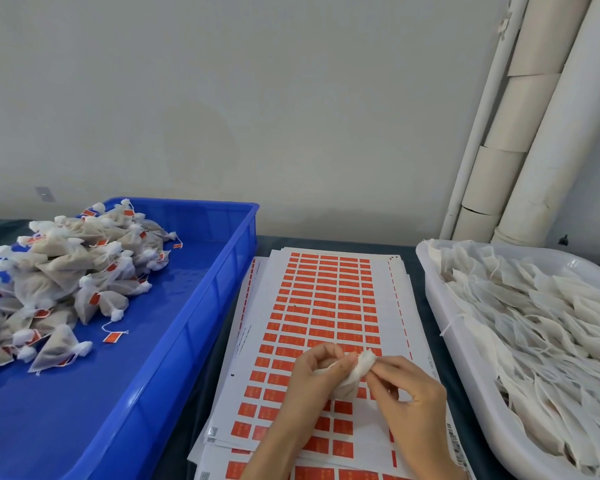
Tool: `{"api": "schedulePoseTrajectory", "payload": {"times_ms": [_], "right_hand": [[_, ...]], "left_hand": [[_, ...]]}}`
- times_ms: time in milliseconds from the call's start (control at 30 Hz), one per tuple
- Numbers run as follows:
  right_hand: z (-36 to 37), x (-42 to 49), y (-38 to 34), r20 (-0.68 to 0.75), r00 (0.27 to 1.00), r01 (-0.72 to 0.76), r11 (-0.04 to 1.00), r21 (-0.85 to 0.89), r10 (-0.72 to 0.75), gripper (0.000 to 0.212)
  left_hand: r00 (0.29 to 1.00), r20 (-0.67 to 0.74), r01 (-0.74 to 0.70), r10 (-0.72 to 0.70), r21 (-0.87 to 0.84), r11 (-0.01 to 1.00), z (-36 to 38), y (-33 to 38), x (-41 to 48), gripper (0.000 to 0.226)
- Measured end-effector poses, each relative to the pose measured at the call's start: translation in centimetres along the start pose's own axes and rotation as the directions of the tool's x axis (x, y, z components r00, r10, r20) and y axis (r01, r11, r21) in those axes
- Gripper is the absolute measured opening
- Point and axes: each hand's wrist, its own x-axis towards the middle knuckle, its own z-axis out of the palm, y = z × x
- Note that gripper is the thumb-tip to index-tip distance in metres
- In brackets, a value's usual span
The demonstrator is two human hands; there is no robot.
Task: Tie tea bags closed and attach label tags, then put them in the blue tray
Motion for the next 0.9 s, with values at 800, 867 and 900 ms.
{"api": "schedulePoseTrajectory", "payload": {"times_ms": [800, 867, 900], "right_hand": [[0.18, -0.43, 0.69, -0.004, 0.999, 0.050, 0.998, -0.029, -0.050, 0.031], [0.27, -0.46, 0.71, -0.011, 0.999, 0.045, 0.999, -0.023, -0.046, 0.031], [0.29, -0.47, 0.70, -0.016, 0.999, 0.040, 0.999, -0.021, -0.041, 0.031]], "left_hand": [[0.994, -0.053, -0.090, 0.093, 0.055, 0.994, 0.13, -0.54, -0.07, 0.015], [0.996, -0.054, -0.071, 0.073, 0.042, 0.997, 0.24, -0.55, -0.12, 0.013], [0.997, -0.046, -0.065, 0.067, 0.031, 0.997, 0.28, -0.59, -0.11, 0.017]]}}
